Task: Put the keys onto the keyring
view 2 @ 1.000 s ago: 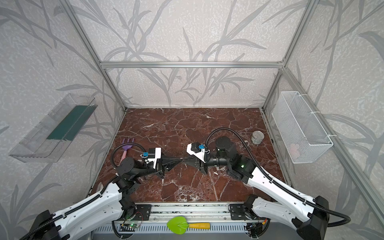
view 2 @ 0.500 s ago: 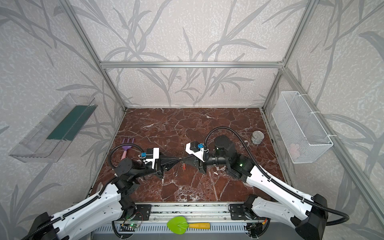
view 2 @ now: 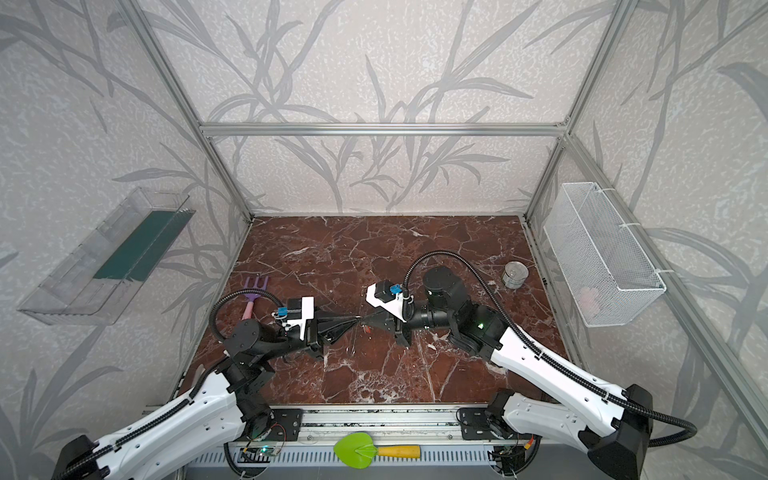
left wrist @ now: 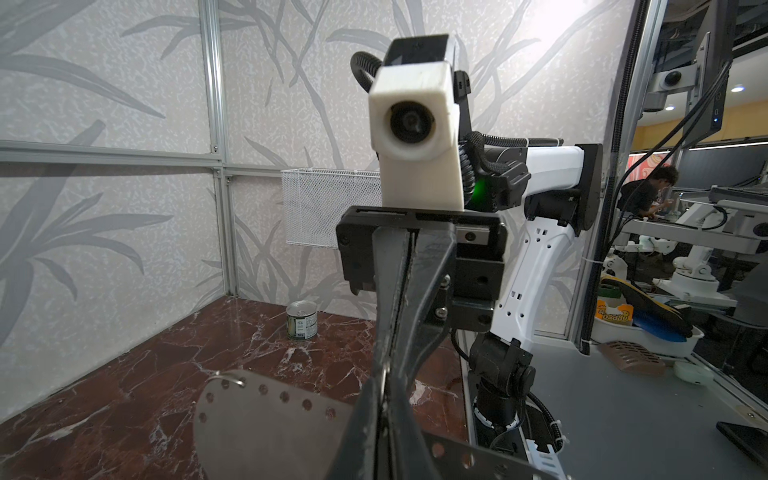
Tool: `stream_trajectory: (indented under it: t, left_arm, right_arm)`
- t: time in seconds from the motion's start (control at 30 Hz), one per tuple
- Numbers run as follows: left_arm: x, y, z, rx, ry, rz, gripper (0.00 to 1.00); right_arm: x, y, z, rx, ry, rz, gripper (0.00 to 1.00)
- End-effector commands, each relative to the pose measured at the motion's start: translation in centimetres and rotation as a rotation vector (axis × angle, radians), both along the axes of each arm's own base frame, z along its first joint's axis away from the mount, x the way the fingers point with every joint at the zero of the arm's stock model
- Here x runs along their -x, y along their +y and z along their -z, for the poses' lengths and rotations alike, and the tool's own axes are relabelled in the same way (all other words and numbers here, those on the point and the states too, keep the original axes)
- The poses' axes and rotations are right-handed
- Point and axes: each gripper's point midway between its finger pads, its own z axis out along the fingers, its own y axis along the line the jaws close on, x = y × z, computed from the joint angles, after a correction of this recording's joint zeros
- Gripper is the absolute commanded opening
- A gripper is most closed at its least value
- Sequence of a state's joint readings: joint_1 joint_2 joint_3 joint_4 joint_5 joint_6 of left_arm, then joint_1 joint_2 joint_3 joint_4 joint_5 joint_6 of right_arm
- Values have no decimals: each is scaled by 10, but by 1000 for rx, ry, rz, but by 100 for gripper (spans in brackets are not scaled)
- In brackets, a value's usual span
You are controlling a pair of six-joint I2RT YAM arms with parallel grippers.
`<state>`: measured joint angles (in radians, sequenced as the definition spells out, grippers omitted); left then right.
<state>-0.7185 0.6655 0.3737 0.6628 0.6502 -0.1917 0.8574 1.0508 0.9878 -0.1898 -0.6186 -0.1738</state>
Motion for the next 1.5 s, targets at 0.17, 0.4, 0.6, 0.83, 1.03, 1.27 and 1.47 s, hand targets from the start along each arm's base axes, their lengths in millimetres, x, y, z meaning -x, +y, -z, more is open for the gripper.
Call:
stream_trajectory:
  t: [0.17,0.4,0.6,0.83,1.03,1.27,1.47]
  left_arm:
    - [4,28,1,-69,-31,-146,23]
    - [-3,24,8,-218,64,-154,24]
    - [-12,6,4,-306,120,-107,24]
    - [-8,-11,4,-316,78,-53,23]
    - [-4,-22,5,-322,69,-7,24]
    - [-5,-29,5,-320,62,1,24]
    - [-4,-30,2,-302,52,1,23]
  right_arm:
    - [-4,-17,0,171,-41,46,0]
    - [-8,-27,2,388,-68,49,0]
    - [-10,-24,8,560,-111,28,0]
    - [-6,-18,7,591,-128,-1,0]
    - [-3,-16,5,580,-132,-17,0]
    - [-2,-13,7,574,-131,-28,0]
    - [0,-12,8,570,-127,-38,0]
